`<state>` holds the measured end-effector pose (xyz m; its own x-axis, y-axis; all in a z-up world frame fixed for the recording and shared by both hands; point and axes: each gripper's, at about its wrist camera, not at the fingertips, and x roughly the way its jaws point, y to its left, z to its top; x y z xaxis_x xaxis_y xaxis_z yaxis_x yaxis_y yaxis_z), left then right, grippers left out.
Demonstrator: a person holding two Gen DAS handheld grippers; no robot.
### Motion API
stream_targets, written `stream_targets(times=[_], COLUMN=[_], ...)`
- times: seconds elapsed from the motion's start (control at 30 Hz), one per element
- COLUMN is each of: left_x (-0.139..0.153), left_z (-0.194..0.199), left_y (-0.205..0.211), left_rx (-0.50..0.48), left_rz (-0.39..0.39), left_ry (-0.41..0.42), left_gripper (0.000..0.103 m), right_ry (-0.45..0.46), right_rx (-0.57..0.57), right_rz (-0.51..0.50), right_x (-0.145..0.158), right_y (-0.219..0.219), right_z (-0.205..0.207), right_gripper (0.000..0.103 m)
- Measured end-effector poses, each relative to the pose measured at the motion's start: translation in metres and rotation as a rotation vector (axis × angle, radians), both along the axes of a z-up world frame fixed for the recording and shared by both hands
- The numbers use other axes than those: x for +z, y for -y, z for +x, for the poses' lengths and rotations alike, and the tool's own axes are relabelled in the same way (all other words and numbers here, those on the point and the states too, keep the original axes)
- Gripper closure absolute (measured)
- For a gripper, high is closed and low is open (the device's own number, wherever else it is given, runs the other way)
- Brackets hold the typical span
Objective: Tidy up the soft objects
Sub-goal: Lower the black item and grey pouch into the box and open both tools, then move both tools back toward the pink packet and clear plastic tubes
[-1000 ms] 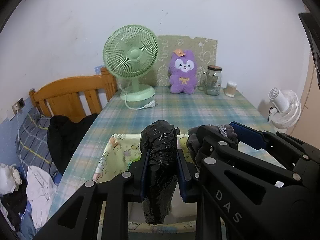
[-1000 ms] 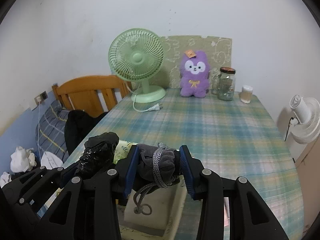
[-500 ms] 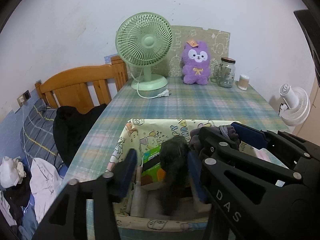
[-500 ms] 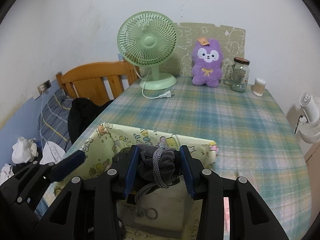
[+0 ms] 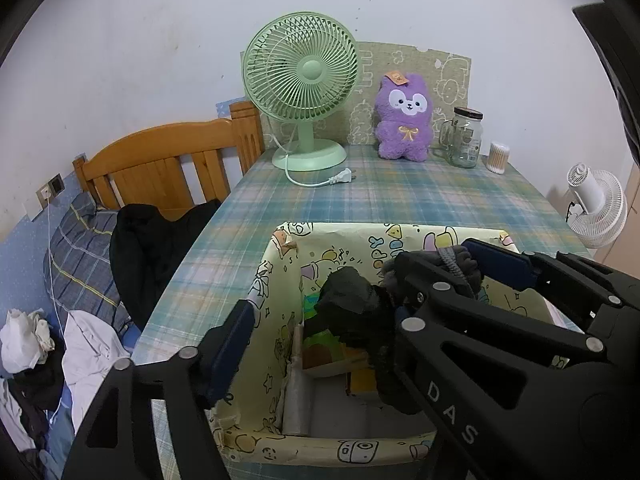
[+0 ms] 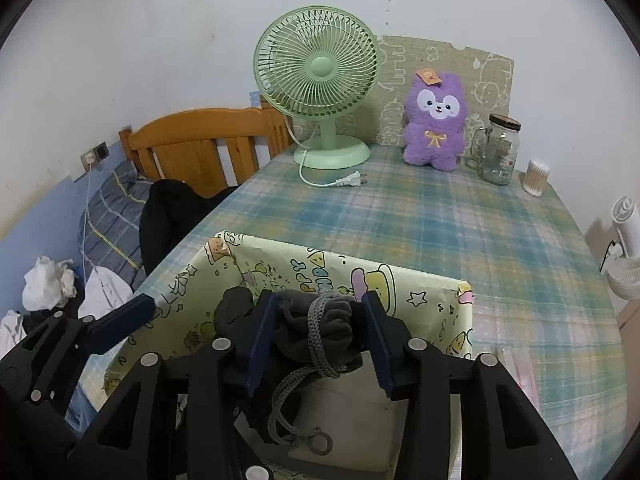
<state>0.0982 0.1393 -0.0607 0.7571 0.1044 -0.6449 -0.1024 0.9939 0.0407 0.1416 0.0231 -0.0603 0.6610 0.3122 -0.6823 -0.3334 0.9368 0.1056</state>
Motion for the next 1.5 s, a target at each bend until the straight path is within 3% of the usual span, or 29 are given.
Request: stream_targets(times=[0.07, 0.17, 0.37, 1.5], left_x=[0.000, 0.001, 0.006, 0.050], left_z=[-0.001, -0.003, -0.006, -0.023], left_y=[0.000, 0.001, 0.006, 0.086], left_rx=[-0.006, -0.010, -0.016, -0.066], left_rz=[-0.005, -0.005, -0.018, -0.024], left_ry=[0.000, 0.006, 0.022, 0.128], left_gripper=[0.019, 0.016, 0.013, 0.012], right_ry=[-0.012, -0.006, 0.034, 0.150], right_rx=[0.001, -0.007, -0.026, -0.117], right_rz=[0.004, 0.012, -0.004, 0.044], right_x=[-0.001, 0.000, 0.010, 0.057], right_y=[0.001, 0.003, 0.010, 0.101], right_z=[0.000, -0.002, -0.008, -0.036], right_gripper=[0.035, 0.023, 0.012, 0.008])
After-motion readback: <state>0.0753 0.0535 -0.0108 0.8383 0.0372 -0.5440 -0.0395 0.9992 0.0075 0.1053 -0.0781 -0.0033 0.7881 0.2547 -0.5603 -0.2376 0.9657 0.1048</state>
